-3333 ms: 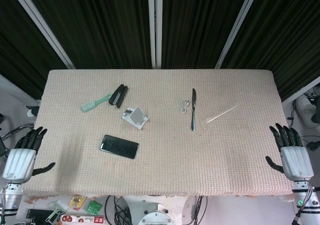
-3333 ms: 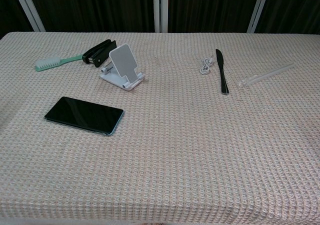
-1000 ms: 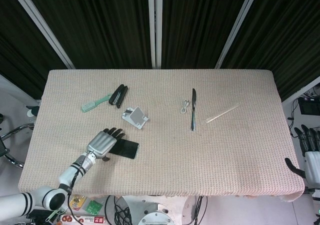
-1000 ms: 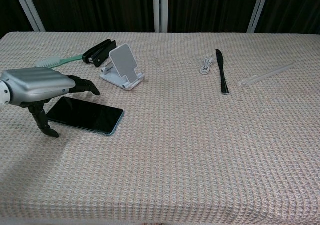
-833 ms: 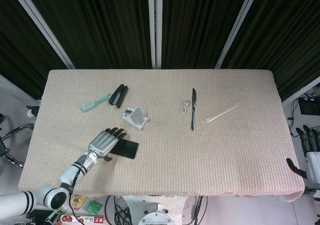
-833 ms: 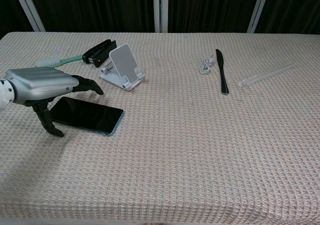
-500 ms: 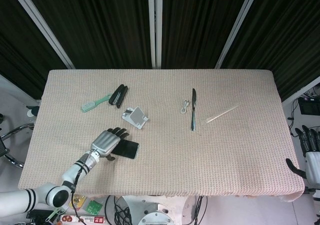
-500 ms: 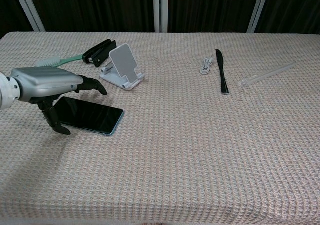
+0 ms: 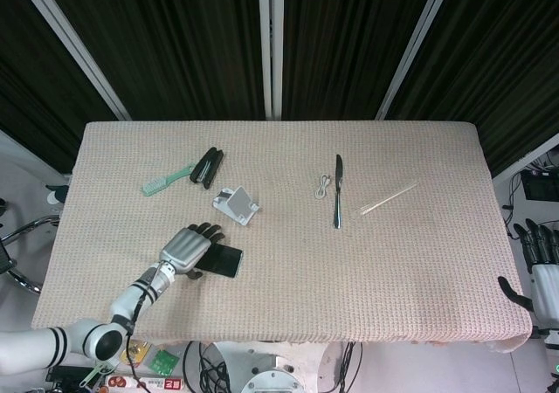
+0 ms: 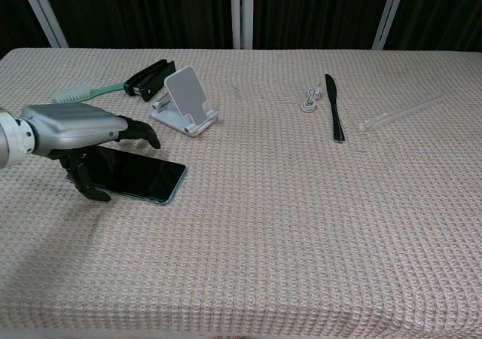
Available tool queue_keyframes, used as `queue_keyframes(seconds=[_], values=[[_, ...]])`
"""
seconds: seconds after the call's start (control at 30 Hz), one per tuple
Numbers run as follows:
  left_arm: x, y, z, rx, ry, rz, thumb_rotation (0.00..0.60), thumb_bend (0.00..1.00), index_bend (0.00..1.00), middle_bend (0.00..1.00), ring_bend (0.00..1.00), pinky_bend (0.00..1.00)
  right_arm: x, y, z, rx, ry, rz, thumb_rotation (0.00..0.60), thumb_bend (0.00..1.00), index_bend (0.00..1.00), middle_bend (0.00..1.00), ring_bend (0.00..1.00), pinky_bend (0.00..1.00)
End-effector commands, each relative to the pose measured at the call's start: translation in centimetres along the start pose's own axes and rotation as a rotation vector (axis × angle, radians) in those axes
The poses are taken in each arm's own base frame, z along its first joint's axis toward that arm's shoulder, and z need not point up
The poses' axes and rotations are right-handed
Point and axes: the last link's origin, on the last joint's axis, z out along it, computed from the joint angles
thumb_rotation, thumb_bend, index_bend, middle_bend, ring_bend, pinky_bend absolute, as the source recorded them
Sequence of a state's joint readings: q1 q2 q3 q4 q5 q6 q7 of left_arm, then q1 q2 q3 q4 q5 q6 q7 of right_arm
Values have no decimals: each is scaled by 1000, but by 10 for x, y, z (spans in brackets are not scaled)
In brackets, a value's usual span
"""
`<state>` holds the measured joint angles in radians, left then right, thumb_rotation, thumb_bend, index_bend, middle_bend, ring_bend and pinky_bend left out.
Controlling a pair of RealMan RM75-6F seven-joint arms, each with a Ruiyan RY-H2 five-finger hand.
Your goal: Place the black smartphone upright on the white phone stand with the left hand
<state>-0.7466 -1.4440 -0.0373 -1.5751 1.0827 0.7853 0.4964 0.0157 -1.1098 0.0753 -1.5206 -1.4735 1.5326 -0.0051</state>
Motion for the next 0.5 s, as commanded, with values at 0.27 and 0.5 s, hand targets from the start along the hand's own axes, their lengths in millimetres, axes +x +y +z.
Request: queue_keyframes(seconds=[0.27,0.5], values=[[0,-1,1,10,18,-4,600,169,330,100,78,227,0,0,0,-2,-2,6,600,170,0,0,0,0],[2,0,-1,4,60,-12,600,179,418,338,84,228,-1,0,0,-5,-4,8,600,170,0,0,0,0]])
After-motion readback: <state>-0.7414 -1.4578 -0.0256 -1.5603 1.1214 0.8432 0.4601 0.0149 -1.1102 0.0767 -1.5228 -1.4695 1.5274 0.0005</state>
